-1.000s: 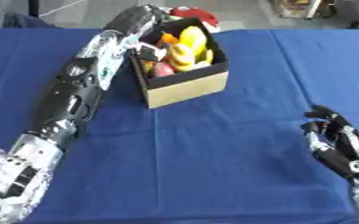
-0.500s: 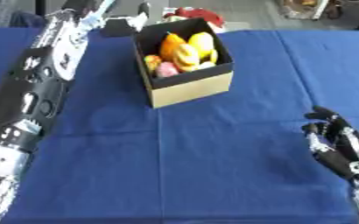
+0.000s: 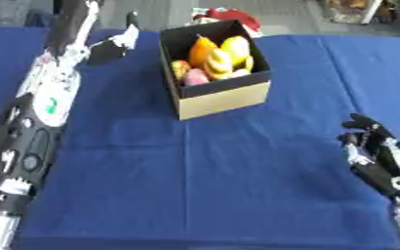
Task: Pick up objects on the table and place them in the box.
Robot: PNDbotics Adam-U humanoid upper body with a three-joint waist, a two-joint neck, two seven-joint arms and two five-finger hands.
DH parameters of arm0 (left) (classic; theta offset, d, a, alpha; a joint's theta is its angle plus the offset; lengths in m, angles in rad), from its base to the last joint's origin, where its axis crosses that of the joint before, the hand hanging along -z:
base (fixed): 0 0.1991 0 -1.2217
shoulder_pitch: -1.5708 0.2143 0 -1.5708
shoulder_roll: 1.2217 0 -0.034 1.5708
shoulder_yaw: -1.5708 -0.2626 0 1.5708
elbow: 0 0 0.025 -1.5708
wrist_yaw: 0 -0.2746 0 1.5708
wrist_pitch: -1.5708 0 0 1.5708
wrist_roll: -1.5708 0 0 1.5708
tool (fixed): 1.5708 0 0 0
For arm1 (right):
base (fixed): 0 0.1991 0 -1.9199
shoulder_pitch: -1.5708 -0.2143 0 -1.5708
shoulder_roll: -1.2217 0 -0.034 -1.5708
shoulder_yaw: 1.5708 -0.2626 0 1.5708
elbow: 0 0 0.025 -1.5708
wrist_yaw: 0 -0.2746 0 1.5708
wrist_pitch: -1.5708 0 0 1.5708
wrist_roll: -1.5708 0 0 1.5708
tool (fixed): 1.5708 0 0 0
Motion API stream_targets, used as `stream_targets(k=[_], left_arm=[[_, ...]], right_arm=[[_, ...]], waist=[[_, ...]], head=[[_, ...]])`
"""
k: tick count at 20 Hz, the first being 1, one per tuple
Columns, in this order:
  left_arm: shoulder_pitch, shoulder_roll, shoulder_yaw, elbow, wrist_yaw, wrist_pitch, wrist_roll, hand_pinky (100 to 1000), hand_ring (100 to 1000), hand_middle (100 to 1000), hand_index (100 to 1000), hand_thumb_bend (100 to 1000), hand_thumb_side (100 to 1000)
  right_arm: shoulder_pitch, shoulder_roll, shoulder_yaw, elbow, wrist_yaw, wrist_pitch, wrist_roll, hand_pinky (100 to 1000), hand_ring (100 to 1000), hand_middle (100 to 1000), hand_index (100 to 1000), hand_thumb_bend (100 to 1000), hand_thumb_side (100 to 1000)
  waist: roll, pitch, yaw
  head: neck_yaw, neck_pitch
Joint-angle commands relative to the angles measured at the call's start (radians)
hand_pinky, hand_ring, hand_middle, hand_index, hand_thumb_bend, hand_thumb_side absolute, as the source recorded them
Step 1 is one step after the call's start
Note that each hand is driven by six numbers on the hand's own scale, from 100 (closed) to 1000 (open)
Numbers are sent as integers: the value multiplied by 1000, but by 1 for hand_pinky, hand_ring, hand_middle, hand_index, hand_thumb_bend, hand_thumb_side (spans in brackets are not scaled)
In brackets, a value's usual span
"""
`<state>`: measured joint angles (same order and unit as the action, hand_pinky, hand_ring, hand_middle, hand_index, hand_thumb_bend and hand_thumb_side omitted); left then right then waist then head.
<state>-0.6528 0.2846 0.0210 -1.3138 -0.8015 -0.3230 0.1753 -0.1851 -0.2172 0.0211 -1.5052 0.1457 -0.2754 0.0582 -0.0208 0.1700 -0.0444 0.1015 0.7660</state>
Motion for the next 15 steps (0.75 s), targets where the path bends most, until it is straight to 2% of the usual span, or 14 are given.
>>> stream_targets(k=[1,7,15], left_arm=[[38,-40,14,-63,52,48,-14,756,709,691,838,100,682],[183,-111,-6,-164,142,115,-79,750,699,680,839,100,730],[381,-165,-66,-241,263,209,-172,742,679,660,840,100,842]], right_arm=[[-12,-20,-9,-33,-9,0,-1,751,673,739,882,100,298],[-10,-16,-9,-47,-20,2,2,751,673,739,882,100,303],[-7,-11,-1,-50,-27,4,11,751,673,741,881,100,301]], waist=[[11,-7,2],[8,-8,-2],[4,-11,-9]], head=[[-4,4],[-9,4],[-6,4]])
